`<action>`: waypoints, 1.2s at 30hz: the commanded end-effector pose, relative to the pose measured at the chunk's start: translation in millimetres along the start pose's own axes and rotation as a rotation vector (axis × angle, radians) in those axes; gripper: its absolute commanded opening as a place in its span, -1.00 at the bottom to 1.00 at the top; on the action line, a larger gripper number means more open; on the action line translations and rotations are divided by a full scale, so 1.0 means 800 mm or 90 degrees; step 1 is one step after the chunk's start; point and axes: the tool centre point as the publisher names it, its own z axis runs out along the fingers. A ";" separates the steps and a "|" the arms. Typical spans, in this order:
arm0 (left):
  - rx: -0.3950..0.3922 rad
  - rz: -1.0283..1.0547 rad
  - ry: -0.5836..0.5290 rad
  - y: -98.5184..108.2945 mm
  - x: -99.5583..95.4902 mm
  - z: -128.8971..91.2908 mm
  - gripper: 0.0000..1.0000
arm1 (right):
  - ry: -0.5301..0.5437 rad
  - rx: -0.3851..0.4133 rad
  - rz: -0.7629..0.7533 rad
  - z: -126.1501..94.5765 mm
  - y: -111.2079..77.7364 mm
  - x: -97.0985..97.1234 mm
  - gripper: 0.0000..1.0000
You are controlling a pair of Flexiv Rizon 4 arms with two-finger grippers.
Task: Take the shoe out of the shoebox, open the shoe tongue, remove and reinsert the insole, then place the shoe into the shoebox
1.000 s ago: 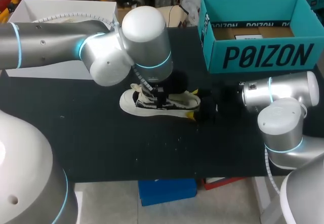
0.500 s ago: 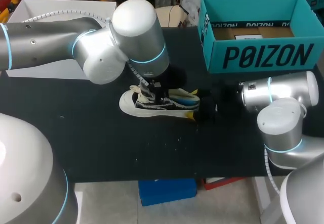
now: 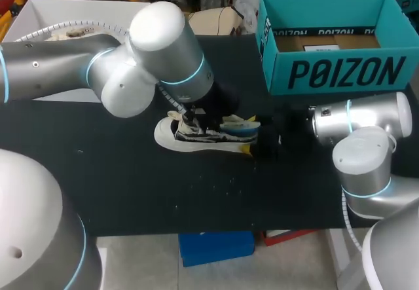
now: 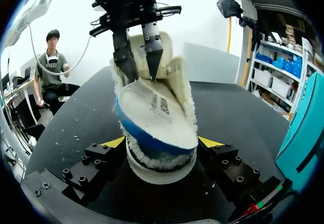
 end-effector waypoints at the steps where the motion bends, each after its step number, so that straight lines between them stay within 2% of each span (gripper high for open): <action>1: 0.054 0.027 0.003 0.006 0.001 0.016 -0.02 | -0.001 0.002 0.001 0.004 -0.001 0.001 -1.00; 15: 0.060 0.082 -0.002 -0.019 -0.001 0.021 -0.03 | -0.001 0.002 0.001 0.004 -0.001 0.001 -1.00; 23: 0.054 0.087 0.005 -0.041 -0.011 0.039 0.00 | -0.001 0.002 0.001 0.004 -0.001 0.001 -1.00; 36: 0.039 0.082 -0.019 -0.061 -0.028 0.038 -0.03 | -0.001 0.002 0.001 0.004 -0.001 0.001 -1.00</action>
